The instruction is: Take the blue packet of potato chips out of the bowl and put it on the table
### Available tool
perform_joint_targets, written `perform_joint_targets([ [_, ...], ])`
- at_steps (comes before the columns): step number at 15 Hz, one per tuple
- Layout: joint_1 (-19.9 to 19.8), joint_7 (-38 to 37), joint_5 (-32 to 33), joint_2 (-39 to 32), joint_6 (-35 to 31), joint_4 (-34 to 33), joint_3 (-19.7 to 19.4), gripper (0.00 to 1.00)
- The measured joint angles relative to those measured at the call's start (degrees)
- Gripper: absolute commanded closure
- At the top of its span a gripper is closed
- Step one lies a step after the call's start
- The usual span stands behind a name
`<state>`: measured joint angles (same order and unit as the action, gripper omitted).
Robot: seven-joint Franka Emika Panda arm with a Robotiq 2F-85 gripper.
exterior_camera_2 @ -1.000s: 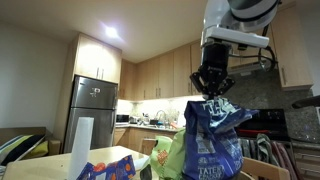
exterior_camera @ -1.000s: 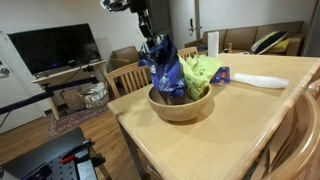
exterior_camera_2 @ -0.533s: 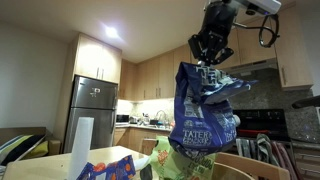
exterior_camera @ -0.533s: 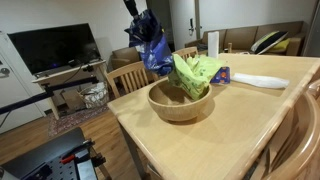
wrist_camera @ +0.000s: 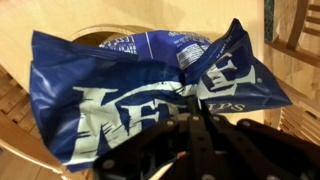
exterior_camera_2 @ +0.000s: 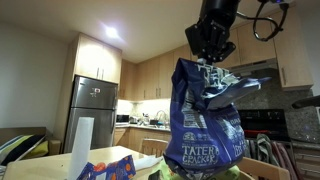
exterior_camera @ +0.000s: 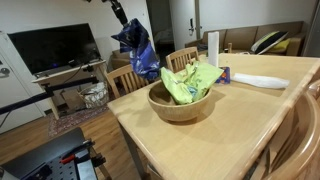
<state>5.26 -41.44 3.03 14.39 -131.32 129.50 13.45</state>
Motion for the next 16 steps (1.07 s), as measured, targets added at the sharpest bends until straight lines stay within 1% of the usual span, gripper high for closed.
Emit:
perform_joint_targets([
  [7,1.63,2.67,5.59,-4.04,0.00,0.69,2.29,1.00],
  [11,3.45,4.22,8.04,-6.63,0.00,0.70,2.88,1.00],
  [16,5.89,4.43,10.37,-7.93,0.04,0.66,4.07,1.00],
])
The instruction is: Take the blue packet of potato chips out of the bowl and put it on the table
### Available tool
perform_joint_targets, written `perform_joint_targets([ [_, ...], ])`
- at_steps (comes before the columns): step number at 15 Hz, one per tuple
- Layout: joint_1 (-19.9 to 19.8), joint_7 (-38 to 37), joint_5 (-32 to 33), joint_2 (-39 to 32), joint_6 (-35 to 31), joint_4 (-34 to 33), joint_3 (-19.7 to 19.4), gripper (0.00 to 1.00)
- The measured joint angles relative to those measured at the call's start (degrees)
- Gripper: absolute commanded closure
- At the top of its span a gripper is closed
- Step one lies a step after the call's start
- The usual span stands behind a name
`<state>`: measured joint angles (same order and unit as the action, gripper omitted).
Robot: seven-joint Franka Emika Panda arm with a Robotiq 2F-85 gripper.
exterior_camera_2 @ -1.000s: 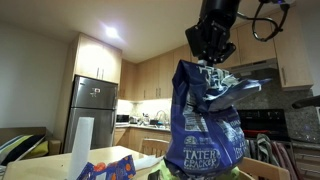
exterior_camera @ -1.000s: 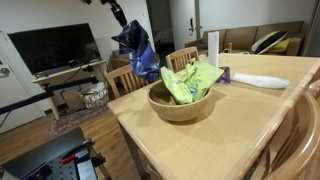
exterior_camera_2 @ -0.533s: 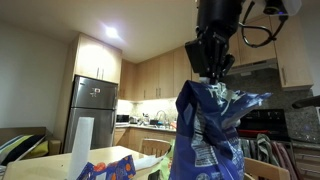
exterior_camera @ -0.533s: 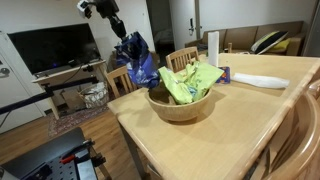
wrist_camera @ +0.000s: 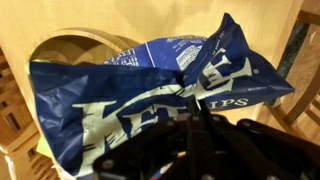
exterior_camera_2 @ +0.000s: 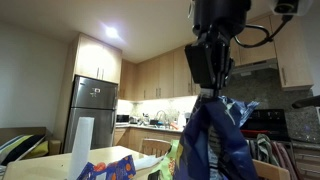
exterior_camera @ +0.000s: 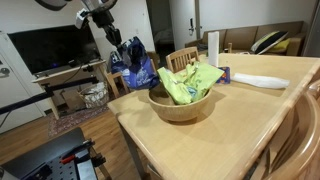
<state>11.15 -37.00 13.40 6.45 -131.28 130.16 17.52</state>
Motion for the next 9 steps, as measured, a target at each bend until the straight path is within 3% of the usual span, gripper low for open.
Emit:
perform_joint_targets([
  [9,2.91,2.32,1.11,-0.13,0.03,-0.45,1.44,1.00],
])
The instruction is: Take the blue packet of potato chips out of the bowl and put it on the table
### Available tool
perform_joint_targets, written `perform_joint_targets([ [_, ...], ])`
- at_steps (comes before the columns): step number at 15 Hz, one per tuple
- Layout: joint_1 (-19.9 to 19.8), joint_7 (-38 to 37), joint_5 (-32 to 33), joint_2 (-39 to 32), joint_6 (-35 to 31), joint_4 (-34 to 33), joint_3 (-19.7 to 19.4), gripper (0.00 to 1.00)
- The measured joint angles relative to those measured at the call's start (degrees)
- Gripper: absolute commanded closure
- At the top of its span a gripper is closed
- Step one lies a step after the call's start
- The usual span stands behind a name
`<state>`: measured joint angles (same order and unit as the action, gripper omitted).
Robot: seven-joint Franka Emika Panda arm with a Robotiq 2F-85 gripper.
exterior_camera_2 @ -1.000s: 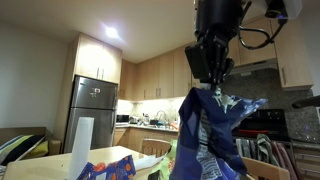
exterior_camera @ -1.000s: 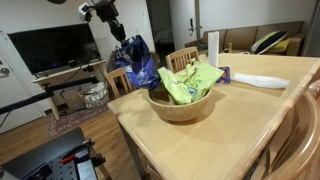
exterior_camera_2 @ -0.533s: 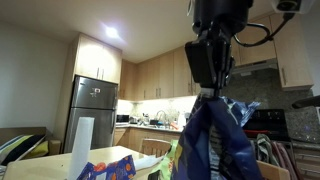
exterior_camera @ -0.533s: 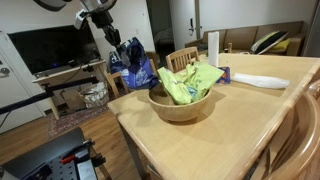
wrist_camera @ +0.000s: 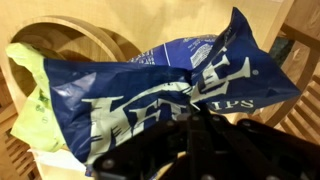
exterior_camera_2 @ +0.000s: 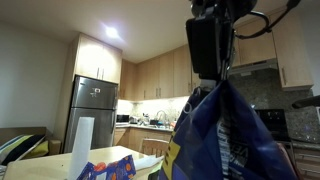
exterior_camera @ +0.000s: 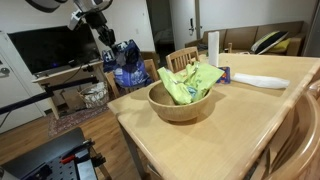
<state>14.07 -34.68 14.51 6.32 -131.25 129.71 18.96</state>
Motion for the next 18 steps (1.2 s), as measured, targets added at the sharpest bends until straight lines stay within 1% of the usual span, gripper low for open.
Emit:
perform_joint_targets([
  [5,-0.47,3.95,-0.02,-1.56,0.00,0.00,-1.41,1.00],
  [13,-2.43,11.10,-0.39,-4.39,0.13,0.06,-6.03,1.00],
  [18,-4.00,15.10,-1.85,-4.68,1.23,0.17,-8.45,0.99],
])
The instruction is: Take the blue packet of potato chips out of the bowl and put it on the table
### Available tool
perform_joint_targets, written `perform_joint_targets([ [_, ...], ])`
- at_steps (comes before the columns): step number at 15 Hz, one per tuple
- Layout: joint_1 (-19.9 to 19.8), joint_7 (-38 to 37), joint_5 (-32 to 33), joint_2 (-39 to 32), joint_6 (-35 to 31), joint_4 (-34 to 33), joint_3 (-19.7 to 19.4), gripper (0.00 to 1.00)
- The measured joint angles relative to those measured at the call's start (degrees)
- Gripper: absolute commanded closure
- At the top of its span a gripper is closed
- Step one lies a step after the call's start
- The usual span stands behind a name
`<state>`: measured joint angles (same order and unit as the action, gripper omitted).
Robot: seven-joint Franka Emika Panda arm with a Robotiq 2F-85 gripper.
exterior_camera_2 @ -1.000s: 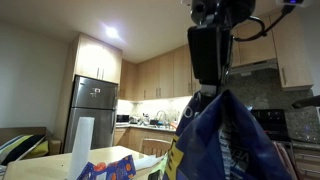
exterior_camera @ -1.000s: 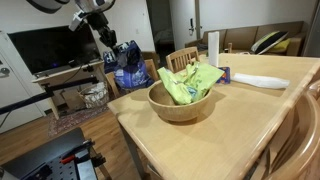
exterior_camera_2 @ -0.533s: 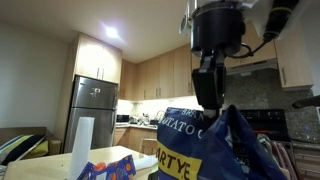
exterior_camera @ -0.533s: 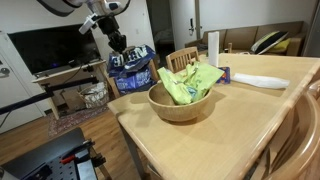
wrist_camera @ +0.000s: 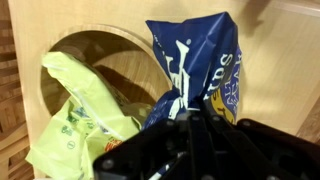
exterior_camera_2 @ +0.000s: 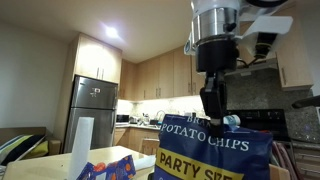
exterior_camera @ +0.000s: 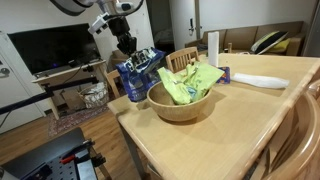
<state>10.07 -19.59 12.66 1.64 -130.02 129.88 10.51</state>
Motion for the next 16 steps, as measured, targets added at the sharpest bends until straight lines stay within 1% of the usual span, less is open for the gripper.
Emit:
perform_joint_targets([
  [9,0.02,0.16,-0.20,-0.13,0.18,0.16,-0.01,1.00],
  [16,0.72,-0.01,1.91,-3.18,0.13,0.18,0.61,1.00],
])
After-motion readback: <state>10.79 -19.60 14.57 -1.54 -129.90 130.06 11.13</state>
